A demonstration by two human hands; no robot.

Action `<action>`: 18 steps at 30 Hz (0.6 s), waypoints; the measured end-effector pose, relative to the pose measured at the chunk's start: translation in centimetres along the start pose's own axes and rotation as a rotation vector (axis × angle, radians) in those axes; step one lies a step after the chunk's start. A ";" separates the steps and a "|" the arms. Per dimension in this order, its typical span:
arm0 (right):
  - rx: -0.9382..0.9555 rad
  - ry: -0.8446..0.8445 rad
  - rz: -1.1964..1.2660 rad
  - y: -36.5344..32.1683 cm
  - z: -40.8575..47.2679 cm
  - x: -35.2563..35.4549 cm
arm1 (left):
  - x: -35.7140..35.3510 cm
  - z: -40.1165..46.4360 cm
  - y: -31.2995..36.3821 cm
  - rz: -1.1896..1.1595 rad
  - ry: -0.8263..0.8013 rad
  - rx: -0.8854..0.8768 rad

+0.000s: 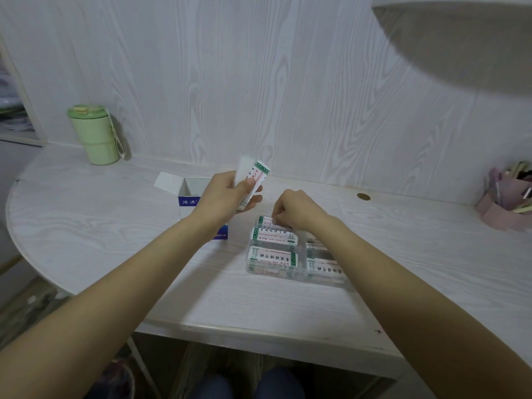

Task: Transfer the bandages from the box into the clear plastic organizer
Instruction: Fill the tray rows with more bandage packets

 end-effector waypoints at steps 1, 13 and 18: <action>-0.001 0.003 0.010 0.0 -0.1 0.1 | 0.0 -0.1 0.1 -0.001 -0.014 0.004; 0.136 0.217 0.917 -1.5 -4.0 2.7 | -0.1 -0.9 -0.1 0.156 -0.131 0.003; 0.143 0.211 1.002 -1.1 -4.0 2.9 | 0.0 -0.6 0.7 0.315 -0.116 -0.056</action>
Point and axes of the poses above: each hand's wrist, its own z-axis towards the middle knuckle, its own x-axis out of the back of the hand, y = z × x, the point moved 1 cm from there along z, towards the middle knuckle, and after that the axes turned 14 degrees about z, right-handed, at the moved point
